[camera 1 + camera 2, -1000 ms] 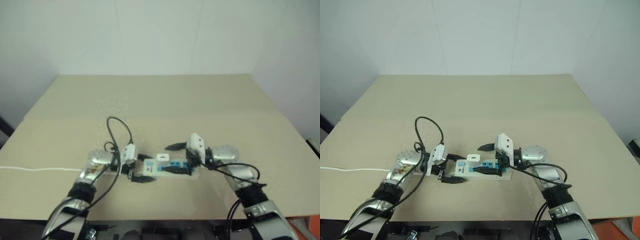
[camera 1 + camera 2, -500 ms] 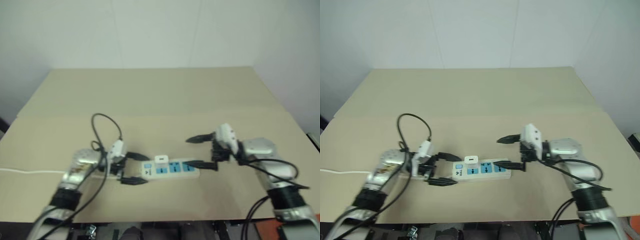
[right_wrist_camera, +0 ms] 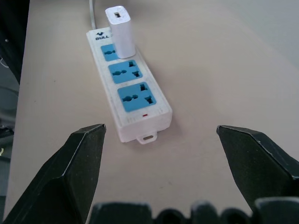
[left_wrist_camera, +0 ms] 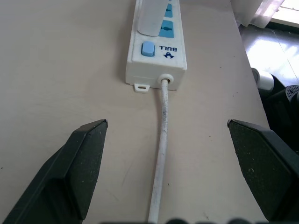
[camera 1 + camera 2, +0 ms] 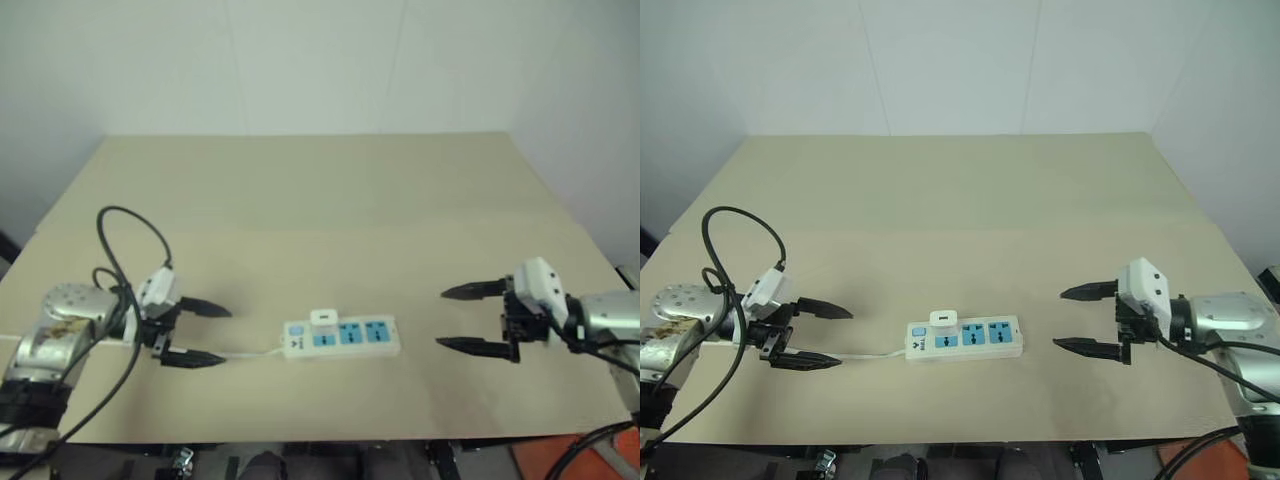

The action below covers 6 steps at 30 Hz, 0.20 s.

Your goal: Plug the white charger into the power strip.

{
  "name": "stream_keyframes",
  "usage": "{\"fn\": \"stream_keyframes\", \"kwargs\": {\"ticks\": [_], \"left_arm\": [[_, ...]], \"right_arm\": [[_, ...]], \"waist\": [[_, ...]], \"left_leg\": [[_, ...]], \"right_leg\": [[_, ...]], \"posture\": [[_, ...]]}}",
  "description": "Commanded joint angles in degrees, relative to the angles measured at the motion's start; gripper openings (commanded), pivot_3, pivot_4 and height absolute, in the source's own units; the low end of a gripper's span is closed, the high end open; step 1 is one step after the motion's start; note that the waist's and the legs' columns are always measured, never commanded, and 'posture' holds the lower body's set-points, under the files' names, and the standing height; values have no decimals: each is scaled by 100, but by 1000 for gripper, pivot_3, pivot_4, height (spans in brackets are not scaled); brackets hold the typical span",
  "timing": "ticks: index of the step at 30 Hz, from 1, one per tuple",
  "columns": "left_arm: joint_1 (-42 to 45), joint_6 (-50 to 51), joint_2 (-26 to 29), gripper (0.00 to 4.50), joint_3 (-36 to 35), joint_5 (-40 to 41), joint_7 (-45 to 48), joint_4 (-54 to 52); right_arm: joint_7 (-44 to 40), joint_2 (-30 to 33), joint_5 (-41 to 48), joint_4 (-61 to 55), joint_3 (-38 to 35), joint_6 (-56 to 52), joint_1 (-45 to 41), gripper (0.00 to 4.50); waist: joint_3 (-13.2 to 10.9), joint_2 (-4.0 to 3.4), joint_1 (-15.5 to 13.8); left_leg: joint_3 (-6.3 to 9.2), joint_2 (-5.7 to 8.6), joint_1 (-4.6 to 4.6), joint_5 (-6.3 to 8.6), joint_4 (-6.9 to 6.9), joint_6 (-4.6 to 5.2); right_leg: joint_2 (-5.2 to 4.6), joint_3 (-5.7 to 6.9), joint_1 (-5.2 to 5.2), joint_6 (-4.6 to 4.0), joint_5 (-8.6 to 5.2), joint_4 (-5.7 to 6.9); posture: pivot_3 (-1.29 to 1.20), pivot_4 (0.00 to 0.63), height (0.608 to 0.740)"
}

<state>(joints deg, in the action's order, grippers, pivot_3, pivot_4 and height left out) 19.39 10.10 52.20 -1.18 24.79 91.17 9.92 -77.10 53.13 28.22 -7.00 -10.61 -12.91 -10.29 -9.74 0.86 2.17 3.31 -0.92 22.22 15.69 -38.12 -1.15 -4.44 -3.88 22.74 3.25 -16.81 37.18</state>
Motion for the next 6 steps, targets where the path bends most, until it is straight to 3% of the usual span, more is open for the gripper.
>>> {"fn": "stream_keyframes", "kwargs": {"ticks": [1, 6], "left_arm": [[10, -103, -72, 4486, -85, 24, -64, -77], [73, -19, -182, 4486, -29, 28, -107, -98]], "right_arm": [[50, 138, 156, -241, -302, -87, 100, 4500], [84, 238, 146, -260, -401, -178, 203, 4500]], "waist": [[0, 0, 0], [0, 0, 10]], "left_leg": [[0, 0, 0, 0, -1, 0], [-1, 0, -2, 0, -9, 0]], "right_leg": [[0, 0, 0, 0, 0, 1], [1, 0, -2, 0, 0, 6]], "posture": [[0, 150, 740], [0, 150, 740]]}}
